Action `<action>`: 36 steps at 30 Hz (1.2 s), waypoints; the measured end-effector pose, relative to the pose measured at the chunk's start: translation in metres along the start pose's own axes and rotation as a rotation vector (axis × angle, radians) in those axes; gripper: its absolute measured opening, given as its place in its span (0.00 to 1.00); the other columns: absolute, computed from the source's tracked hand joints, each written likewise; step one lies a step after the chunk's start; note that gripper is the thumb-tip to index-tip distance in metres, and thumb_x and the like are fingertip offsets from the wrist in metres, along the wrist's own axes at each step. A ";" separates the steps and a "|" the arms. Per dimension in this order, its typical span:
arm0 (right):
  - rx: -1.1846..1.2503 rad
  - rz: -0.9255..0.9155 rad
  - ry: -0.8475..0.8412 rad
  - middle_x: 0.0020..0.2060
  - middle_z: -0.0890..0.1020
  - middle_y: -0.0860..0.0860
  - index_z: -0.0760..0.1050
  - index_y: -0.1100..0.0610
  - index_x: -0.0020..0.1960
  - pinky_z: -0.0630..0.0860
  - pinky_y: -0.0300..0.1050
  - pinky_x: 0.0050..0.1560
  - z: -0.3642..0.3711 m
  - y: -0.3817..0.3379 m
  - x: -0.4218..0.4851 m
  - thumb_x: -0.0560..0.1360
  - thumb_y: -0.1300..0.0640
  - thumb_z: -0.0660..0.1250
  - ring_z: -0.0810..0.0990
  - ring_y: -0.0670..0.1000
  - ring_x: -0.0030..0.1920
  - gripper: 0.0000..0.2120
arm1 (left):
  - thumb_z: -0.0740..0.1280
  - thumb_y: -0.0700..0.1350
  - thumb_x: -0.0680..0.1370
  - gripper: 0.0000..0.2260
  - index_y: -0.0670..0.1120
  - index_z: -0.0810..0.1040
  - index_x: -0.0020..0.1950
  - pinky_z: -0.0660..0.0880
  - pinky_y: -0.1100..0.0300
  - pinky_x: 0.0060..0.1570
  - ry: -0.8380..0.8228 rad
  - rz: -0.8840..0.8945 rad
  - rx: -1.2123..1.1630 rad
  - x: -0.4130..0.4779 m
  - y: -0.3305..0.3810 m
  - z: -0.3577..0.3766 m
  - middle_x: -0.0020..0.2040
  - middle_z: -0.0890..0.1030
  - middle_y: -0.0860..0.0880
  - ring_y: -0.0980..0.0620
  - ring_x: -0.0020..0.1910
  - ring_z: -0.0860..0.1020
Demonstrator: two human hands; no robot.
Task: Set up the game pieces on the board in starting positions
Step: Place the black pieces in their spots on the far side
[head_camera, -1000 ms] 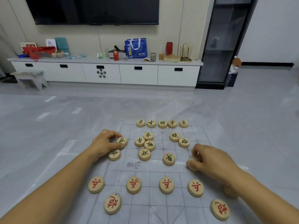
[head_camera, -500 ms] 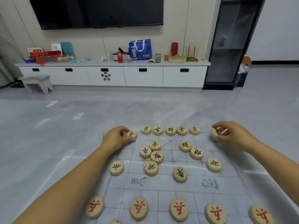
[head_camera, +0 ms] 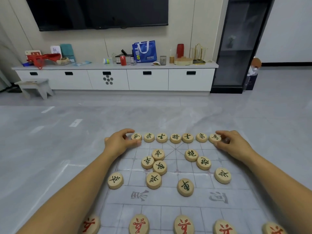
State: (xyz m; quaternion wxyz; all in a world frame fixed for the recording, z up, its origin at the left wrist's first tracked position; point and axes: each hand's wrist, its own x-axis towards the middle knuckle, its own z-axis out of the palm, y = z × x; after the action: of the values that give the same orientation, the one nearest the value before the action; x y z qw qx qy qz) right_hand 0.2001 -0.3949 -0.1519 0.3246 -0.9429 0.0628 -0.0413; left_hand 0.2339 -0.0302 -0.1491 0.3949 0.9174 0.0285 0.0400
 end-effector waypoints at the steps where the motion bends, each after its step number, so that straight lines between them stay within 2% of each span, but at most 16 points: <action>1: -0.005 0.002 0.024 0.52 0.70 0.50 0.70 0.52 0.66 0.69 0.46 0.55 0.001 0.000 -0.002 0.71 0.53 0.70 0.71 0.48 0.51 0.24 | 0.75 0.55 0.66 0.19 0.59 0.74 0.54 0.67 0.48 0.61 -0.021 0.008 -0.032 0.000 -0.002 -0.001 0.38 0.73 0.54 0.53 0.44 0.74; 5: -0.001 -0.002 0.062 0.52 0.70 0.48 0.69 0.52 0.64 0.69 0.45 0.50 0.003 -0.002 -0.006 0.70 0.49 0.71 0.71 0.48 0.51 0.25 | 0.75 0.48 0.68 0.15 0.60 0.77 0.50 0.68 0.44 0.63 -0.061 0.028 -0.115 0.002 -0.009 -0.003 0.36 0.75 0.53 0.55 0.38 0.73; 9: -0.010 -0.009 0.089 0.51 0.71 0.47 0.73 0.51 0.61 0.67 0.44 0.48 0.005 -0.002 -0.006 0.71 0.47 0.69 0.72 0.47 0.50 0.20 | 0.75 0.49 0.68 0.11 0.62 0.76 0.44 0.68 0.46 0.60 -0.023 0.029 -0.093 0.003 -0.006 0.000 0.34 0.74 0.54 0.57 0.37 0.72; 13: -0.003 -0.009 0.106 0.51 0.70 0.47 0.72 0.50 0.63 0.67 0.43 0.49 0.005 0.000 -0.006 0.72 0.49 0.68 0.71 0.46 0.50 0.20 | 0.73 0.48 0.70 0.11 0.62 0.77 0.46 0.68 0.46 0.61 -0.039 0.027 -0.093 0.006 -0.009 0.000 0.35 0.75 0.54 0.56 0.38 0.73; 15: -0.005 -0.001 0.108 0.52 0.69 0.46 0.70 0.51 0.65 0.67 0.44 0.50 0.006 -0.001 -0.006 0.72 0.48 0.68 0.70 0.46 0.50 0.22 | 0.73 0.47 0.70 0.11 0.60 0.78 0.49 0.69 0.50 0.58 -0.091 0.005 -0.117 0.007 -0.008 -0.002 0.37 0.74 0.52 0.53 0.40 0.73; 18: -0.001 0.010 0.124 0.53 0.70 0.47 0.69 0.50 0.64 0.69 0.45 0.49 0.007 -0.002 -0.005 0.71 0.44 0.68 0.71 0.46 0.51 0.24 | 0.75 0.55 0.65 0.16 0.58 0.75 0.49 0.66 0.53 0.51 -0.119 -0.050 -0.084 0.009 -0.002 -0.003 0.38 0.72 0.53 0.51 0.42 0.71; 20: -0.029 0.002 0.126 0.53 0.70 0.46 0.71 0.50 0.62 0.68 0.44 0.48 0.008 0.000 -0.004 0.71 0.43 0.67 0.71 0.46 0.50 0.22 | 0.75 0.58 0.64 0.18 0.57 0.72 0.49 0.66 0.51 0.53 -0.057 -0.077 0.015 0.009 0.002 0.001 0.38 0.72 0.54 0.51 0.43 0.72; 23: -0.025 -0.011 0.117 0.52 0.71 0.47 0.72 0.48 0.60 0.67 0.44 0.47 0.008 0.001 -0.004 0.71 0.43 0.67 0.71 0.46 0.50 0.20 | 0.73 0.57 0.67 0.14 0.55 0.72 0.46 0.66 0.50 0.56 -0.011 -0.081 0.118 0.008 0.005 0.004 0.40 0.73 0.54 0.51 0.45 0.72; 25: -0.024 -0.018 0.117 0.51 0.70 0.47 0.73 0.48 0.61 0.67 0.44 0.48 0.008 0.002 -0.004 0.71 0.44 0.67 0.71 0.46 0.50 0.20 | 0.74 0.52 0.69 0.11 0.57 0.74 0.45 0.68 0.50 0.57 -0.120 -0.095 0.050 0.010 0.007 -0.004 0.42 0.73 0.52 0.50 0.45 0.72; 27: -0.030 -0.028 0.117 0.51 0.70 0.47 0.73 0.47 0.61 0.67 0.44 0.47 0.009 0.002 -0.004 0.72 0.44 0.67 0.70 0.46 0.50 0.20 | 0.72 0.45 0.72 0.11 0.56 0.75 0.51 0.69 0.56 0.52 -0.296 -0.138 -0.028 0.010 0.013 -0.018 0.47 0.74 0.48 0.51 0.45 0.71; 28: -0.030 -0.030 0.118 0.50 0.70 0.47 0.73 0.47 0.61 0.67 0.44 0.47 0.009 0.002 -0.003 0.72 0.44 0.67 0.70 0.46 0.50 0.20 | 0.71 0.42 0.73 0.14 0.55 0.75 0.54 0.67 0.59 0.51 -0.372 -0.160 -0.040 0.011 0.017 -0.025 0.49 0.74 0.46 0.50 0.46 0.72; 30: -0.031 -0.031 0.120 0.50 0.69 0.47 0.73 0.47 0.62 0.66 0.44 0.47 0.009 0.002 -0.004 0.72 0.44 0.67 0.70 0.46 0.49 0.20 | 0.72 0.41 0.72 0.22 0.57 0.70 0.61 0.64 0.58 0.56 -0.444 -0.192 -0.037 0.012 0.021 -0.030 0.54 0.72 0.45 0.47 0.53 0.71; 32: -0.033 -0.033 0.125 0.50 0.69 0.47 0.73 0.47 0.62 0.66 0.44 0.47 0.009 0.002 -0.004 0.72 0.44 0.67 0.70 0.45 0.50 0.20 | 0.75 0.47 0.68 0.30 0.55 0.65 0.65 0.63 0.55 0.61 -0.373 -0.215 0.031 0.012 0.023 -0.022 0.56 0.68 0.47 0.45 0.59 0.69; 33: -0.032 -0.034 0.126 0.50 0.69 0.46 0.73 0.47 0.62 0.66 0.43 0.47 0.009 0.002 -0.004 0.72 0.44 0.67 0.70 0.45 0.50 0.20 | 0.76 0.51 0.66 0.30 0.52 0.65 0.62 0.64 0.53 0.62 -0.298 -0.213 0.106 0.011 0.022 -0.015 0.55 0.68 0.48 0.45 0.59 0.69; 36: -0.035 -0.034 0.123 0.50 0.69 0.46 0.73 0.47 0.62 0.66 0.43 0.47 0.009 0.002 -0.004 0.72 0.44 0.67 0.70 0.45 0.50 0.20 | 0.75 0.56 0.65 0.21 0.51 0.68 0.47 0.66 0.50 0.59 -0.152 -0.163 0.255 0.012 0.017 -0.002 0.50 0.73 0.50 0.47 0.51 0.72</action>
State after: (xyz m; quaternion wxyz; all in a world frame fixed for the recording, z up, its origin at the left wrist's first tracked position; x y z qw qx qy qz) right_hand 0.1974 -0.3904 -0.1600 0.3029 -0.9449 0.0676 -0.1037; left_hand 0.2459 -0.0398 -0.1345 0.2784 0.9551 0.0776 -0.0656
